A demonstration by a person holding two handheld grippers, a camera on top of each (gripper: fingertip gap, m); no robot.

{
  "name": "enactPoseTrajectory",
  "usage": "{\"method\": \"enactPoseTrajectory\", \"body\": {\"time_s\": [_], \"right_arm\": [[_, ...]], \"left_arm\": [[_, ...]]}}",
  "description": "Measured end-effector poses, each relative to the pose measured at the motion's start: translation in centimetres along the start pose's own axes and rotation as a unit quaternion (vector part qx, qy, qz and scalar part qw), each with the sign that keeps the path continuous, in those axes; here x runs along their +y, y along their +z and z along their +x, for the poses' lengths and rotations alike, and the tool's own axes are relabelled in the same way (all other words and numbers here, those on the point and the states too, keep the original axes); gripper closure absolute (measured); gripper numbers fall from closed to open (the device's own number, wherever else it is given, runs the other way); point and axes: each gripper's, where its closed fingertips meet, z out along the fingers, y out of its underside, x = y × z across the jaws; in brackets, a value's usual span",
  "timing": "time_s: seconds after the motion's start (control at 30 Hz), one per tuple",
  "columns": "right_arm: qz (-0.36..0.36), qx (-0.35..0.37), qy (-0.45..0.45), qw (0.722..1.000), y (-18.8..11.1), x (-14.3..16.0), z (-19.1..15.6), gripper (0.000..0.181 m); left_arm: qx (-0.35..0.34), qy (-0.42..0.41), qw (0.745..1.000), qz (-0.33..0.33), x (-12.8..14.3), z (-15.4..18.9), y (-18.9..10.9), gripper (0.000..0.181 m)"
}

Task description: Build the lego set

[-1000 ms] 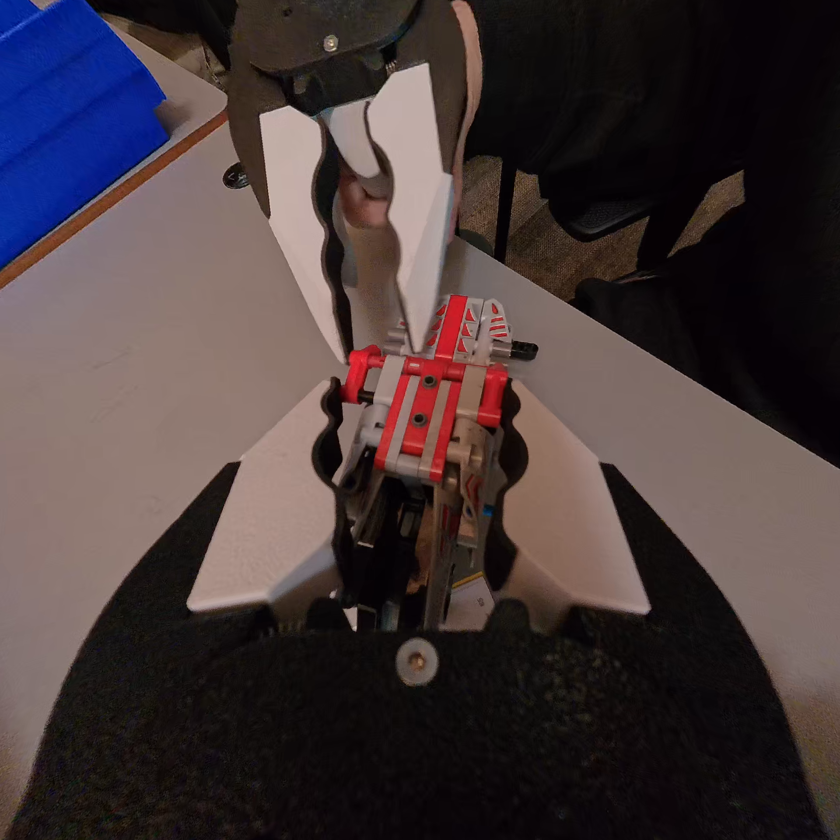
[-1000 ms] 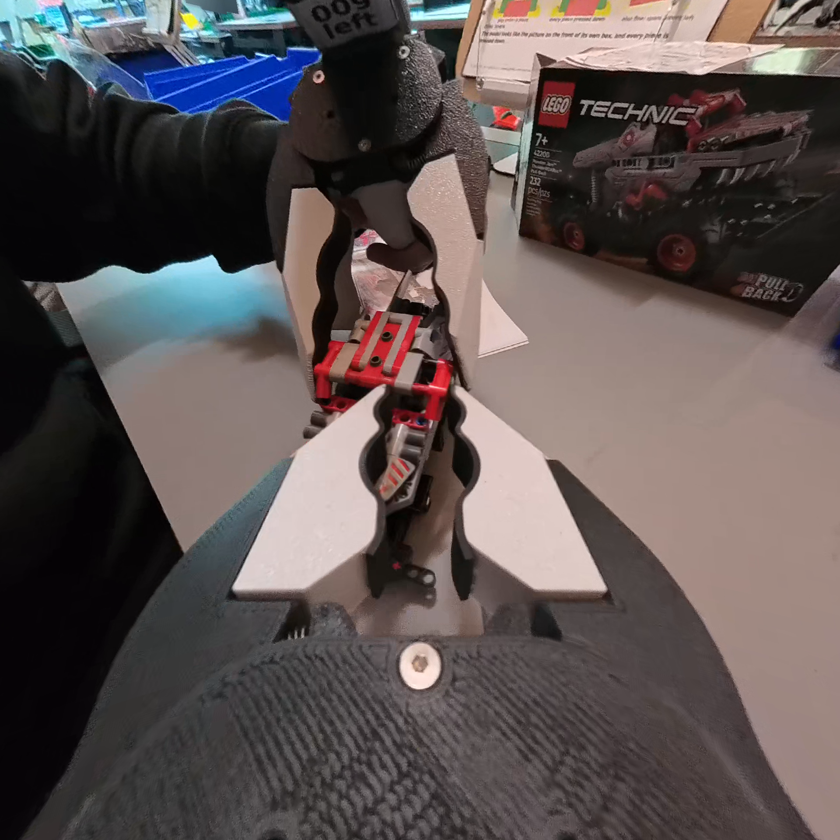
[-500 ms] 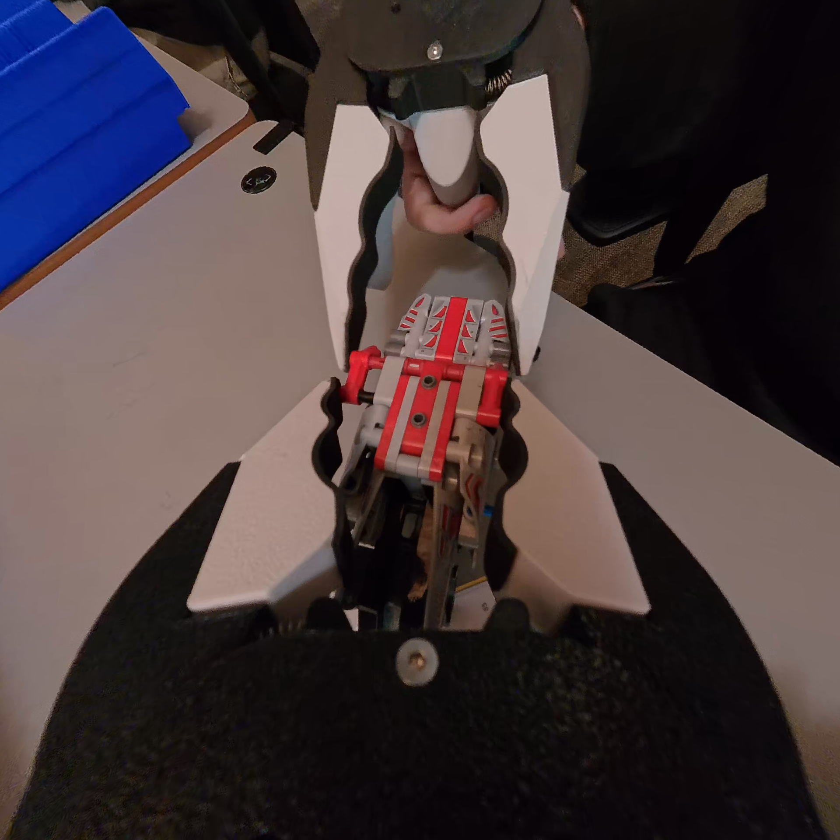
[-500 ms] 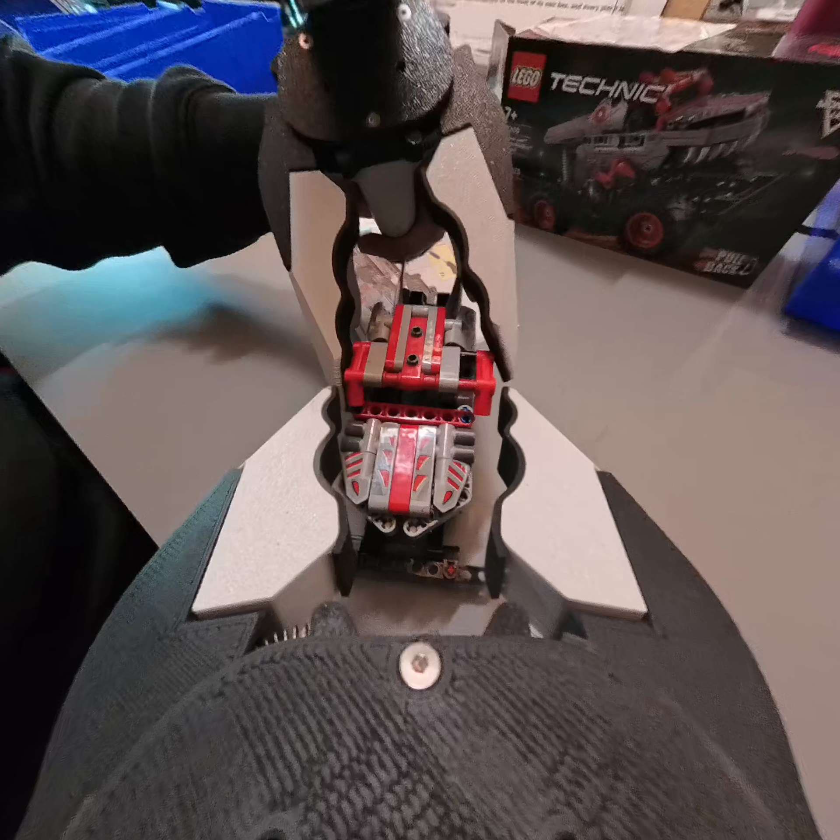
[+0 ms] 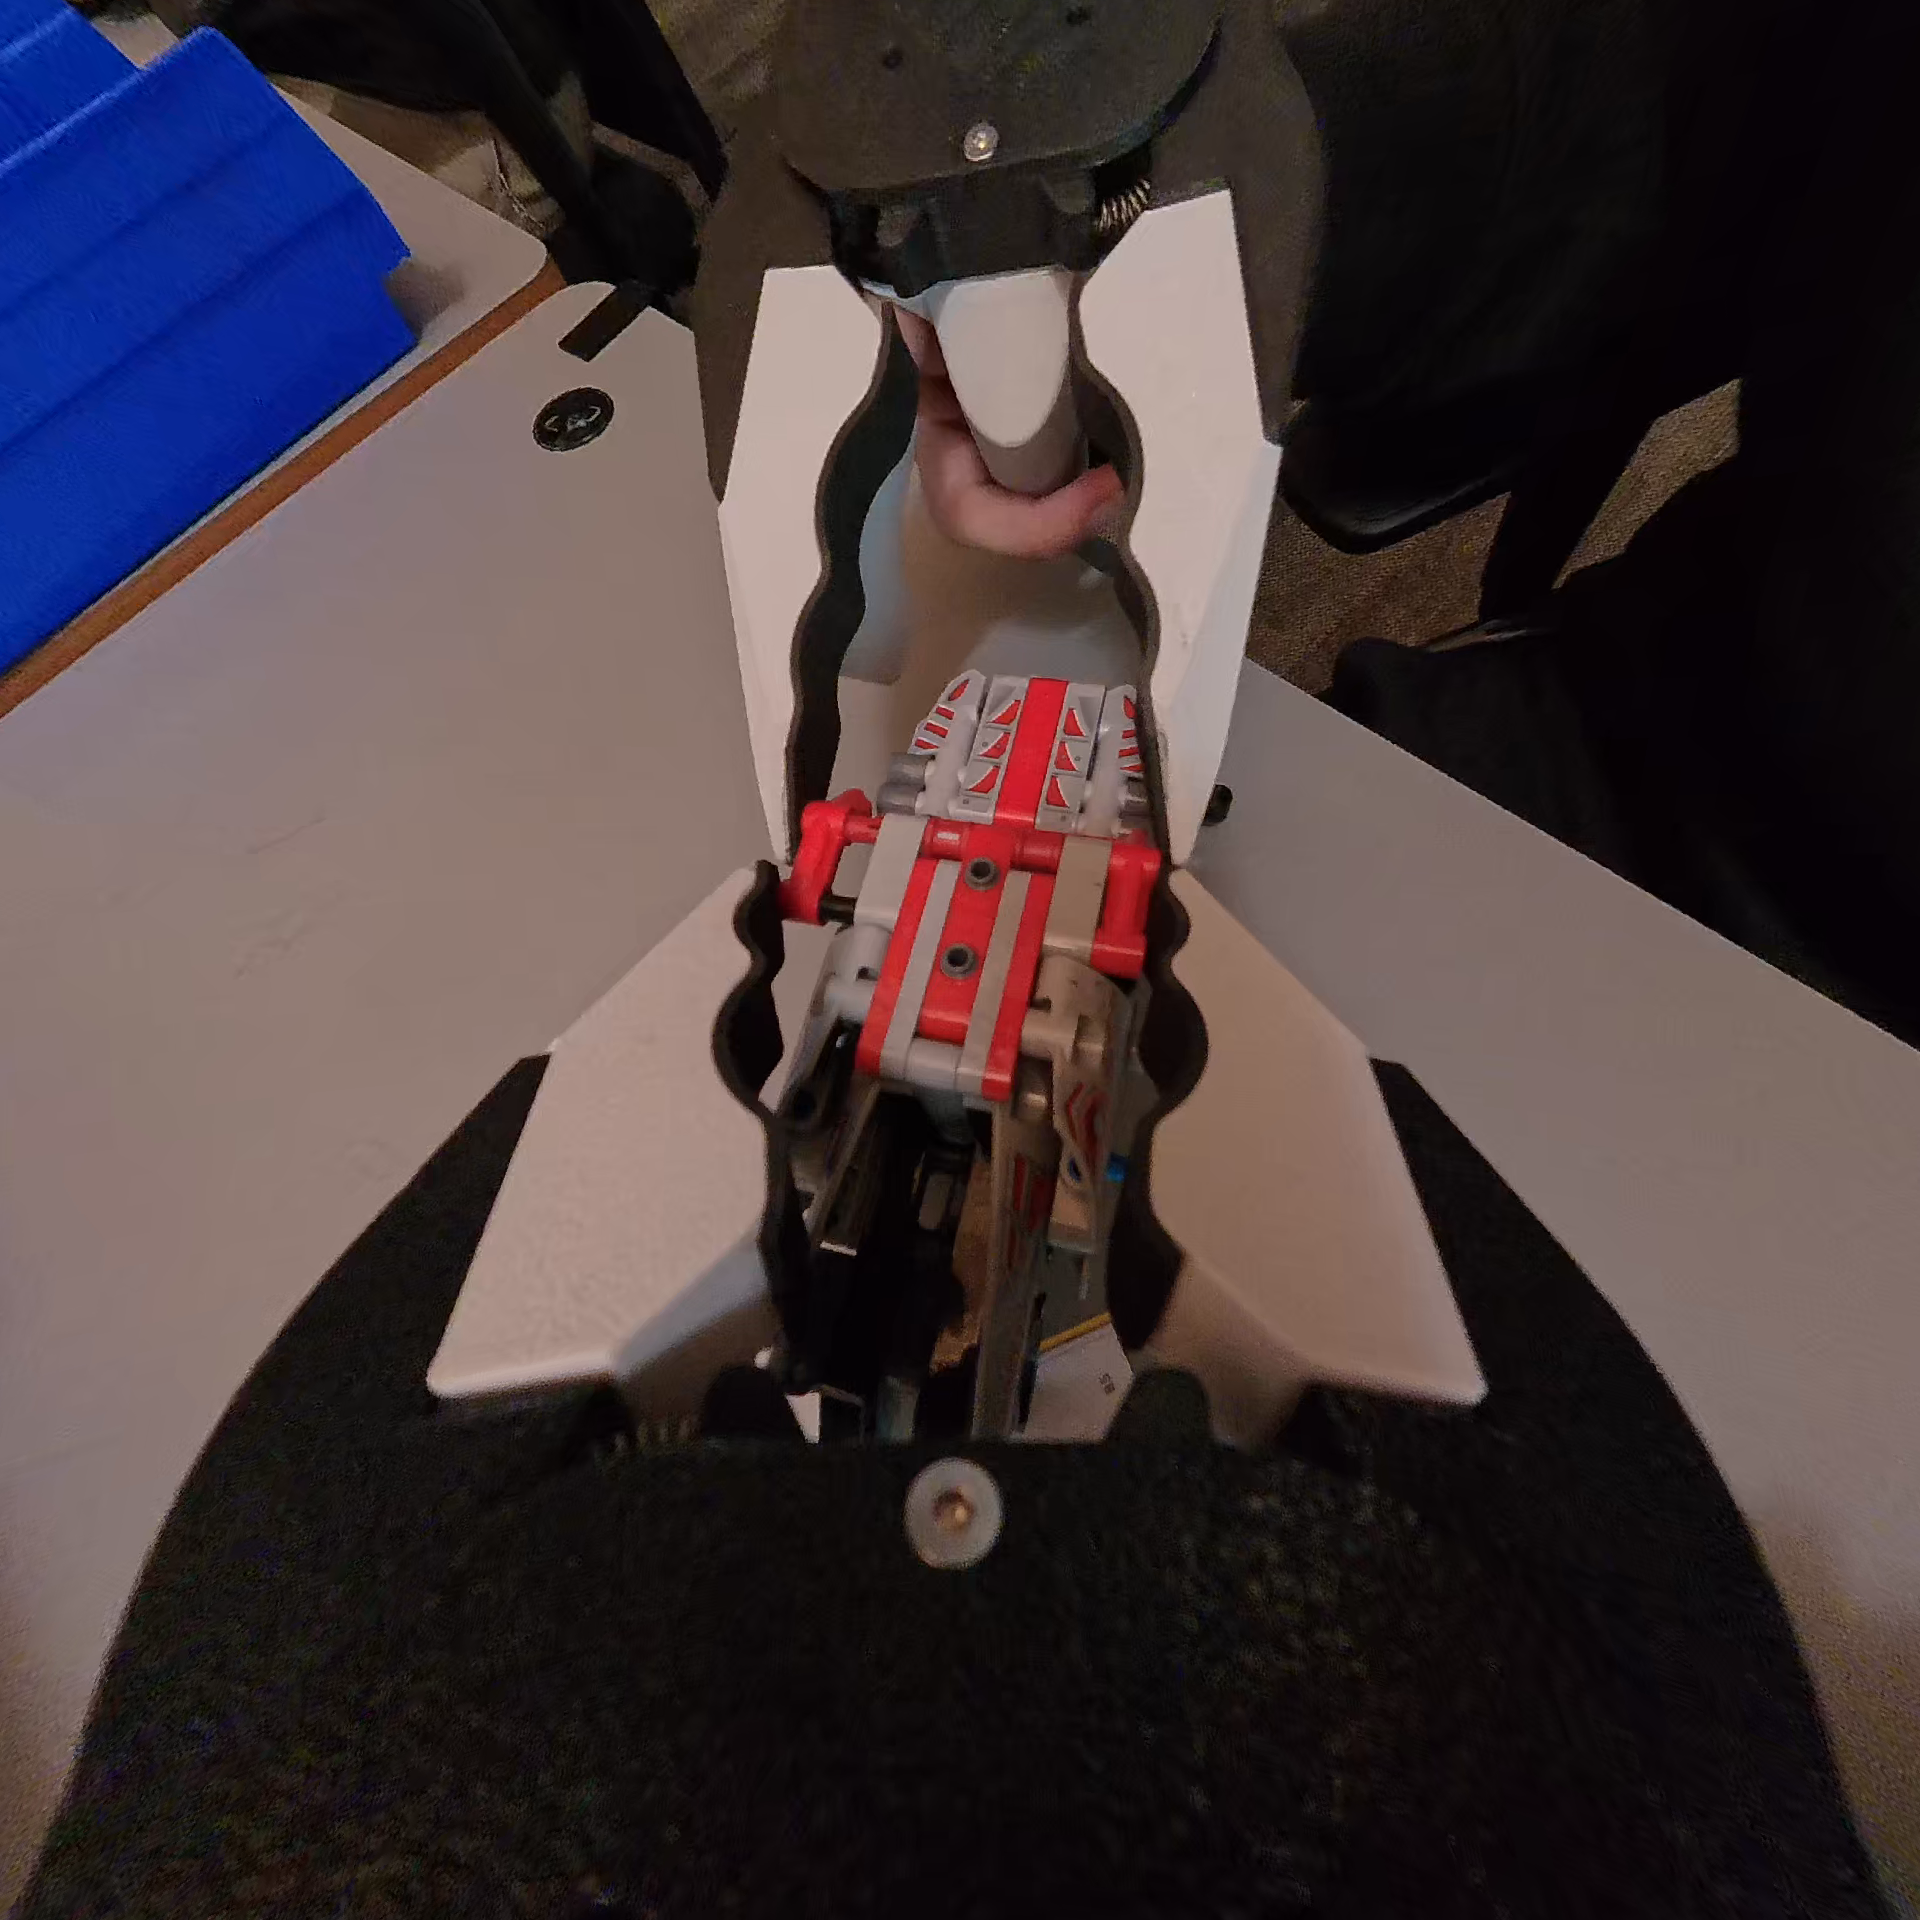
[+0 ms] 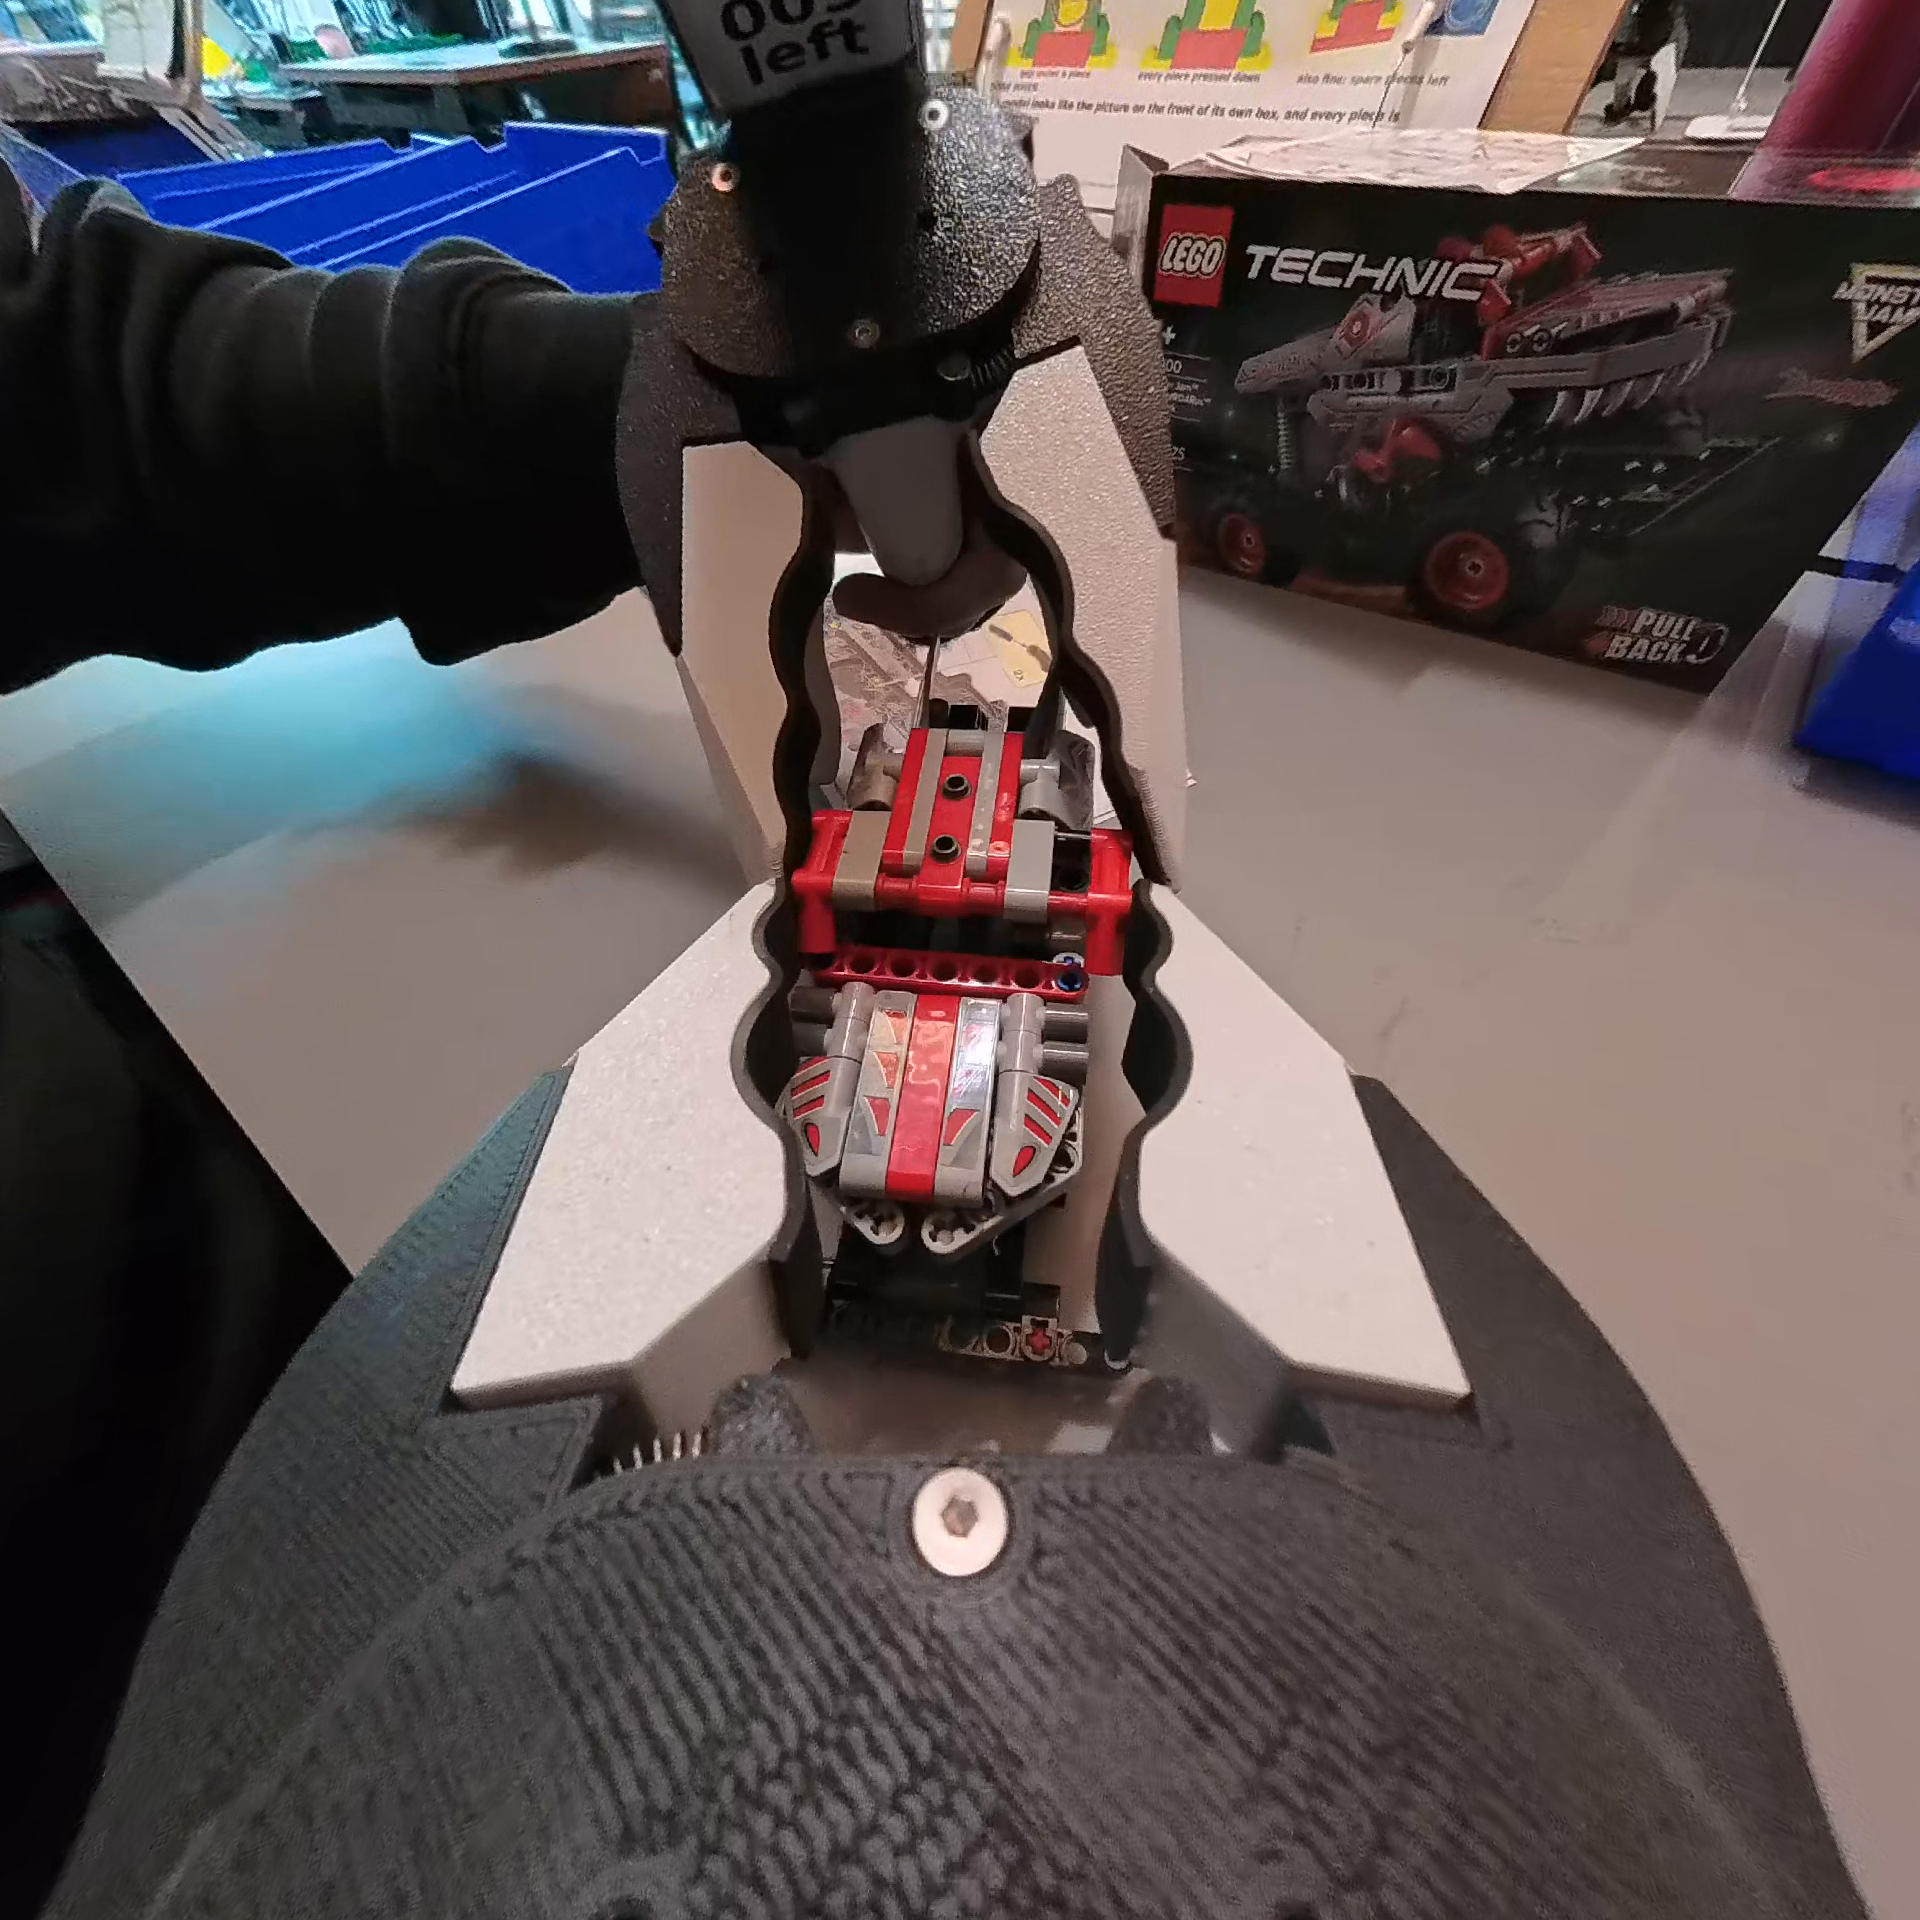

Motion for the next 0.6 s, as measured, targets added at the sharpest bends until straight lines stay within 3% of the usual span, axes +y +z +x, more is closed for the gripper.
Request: {"method": "enactPoseTrajectory", "body": {"time_s": [0.3,0.5,0.6], "right_arm": [[-0.001,0.005,-0.003,1.000,0.1,0.0,-0.1,0.118],[0.008,-0.034,0.064,0.997,0.3,0.4,-0.4,0.126],[0.012,0.004,0.033,0.999,0.2,0.1,0.5,0.126]], "left_arm": [[0.000,0.005,1.000,0.000,0.0,0.1,0.0,0.113],[0.014,-0.009,1.000,-0.023,0.4,0.3,0.0,0.119],[-0.024,-0.007,1.000,-0.015,0.4,-0.8,-0.1,0.119]]}}
